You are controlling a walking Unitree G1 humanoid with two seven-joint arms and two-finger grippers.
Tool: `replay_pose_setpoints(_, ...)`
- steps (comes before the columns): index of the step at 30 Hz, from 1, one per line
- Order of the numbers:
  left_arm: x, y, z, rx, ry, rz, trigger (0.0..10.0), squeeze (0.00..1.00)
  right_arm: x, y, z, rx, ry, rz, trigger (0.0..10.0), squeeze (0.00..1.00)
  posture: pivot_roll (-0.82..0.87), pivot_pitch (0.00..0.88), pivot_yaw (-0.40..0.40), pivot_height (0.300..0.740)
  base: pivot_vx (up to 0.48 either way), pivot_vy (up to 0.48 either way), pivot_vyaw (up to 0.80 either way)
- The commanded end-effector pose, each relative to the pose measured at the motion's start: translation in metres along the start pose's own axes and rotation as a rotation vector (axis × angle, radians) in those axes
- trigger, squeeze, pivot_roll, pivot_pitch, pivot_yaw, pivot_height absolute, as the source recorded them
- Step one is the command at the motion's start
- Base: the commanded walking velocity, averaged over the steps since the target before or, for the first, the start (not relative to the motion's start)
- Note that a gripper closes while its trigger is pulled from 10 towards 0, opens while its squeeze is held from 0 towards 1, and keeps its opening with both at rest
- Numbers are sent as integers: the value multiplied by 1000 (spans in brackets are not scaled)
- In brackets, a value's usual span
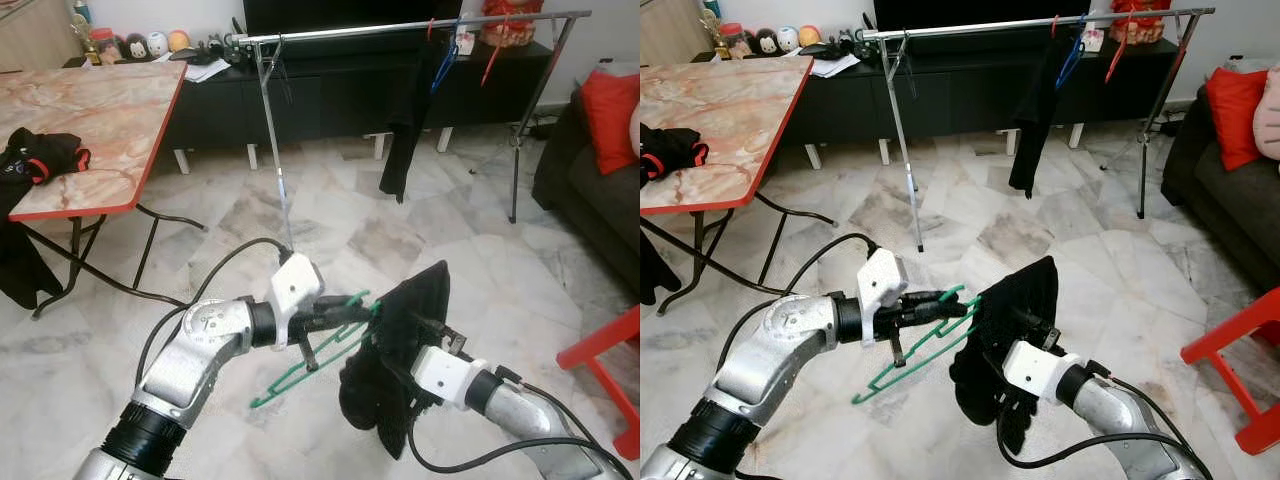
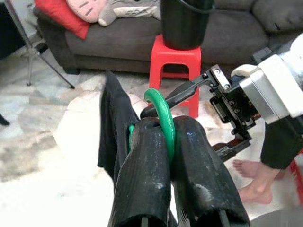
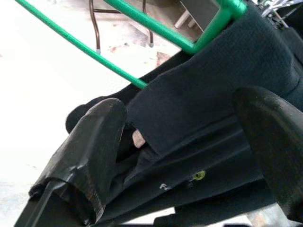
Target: Hang hanger
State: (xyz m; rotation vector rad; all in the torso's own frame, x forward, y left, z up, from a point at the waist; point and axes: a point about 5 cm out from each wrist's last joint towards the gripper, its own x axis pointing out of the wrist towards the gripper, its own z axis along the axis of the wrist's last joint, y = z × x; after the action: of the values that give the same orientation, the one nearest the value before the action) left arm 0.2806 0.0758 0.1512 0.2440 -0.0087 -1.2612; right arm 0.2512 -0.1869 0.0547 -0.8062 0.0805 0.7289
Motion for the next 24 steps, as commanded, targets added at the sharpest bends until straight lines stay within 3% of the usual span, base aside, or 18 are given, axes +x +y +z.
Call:
replay_pose_setpoints(1,-1,1,5,96,-13,-14,10000,0,-2,-3,3,3,-11,2,10000,0,-20,2,11,740,0,0,0)
replay_pose_setpoints(5,-1,0,0,180,3,-25,10000,0,-3,-6,6,-7,-21,4,10000,0,-24,3,12,740,0,0,0)
replay_pose_setpoints(13,-10,2,-3,202,-8,-27,10000,0,-7,-10,14,-21,-53,51,10000,0,-26,6,13,740,0,0,0)
replay_pose_setpoints(24,-39,10,-11,209,21,-13,10000,0,-32,-44,-1,-52,33,-55,10000,0,-29,8,11,740,0,0,0)
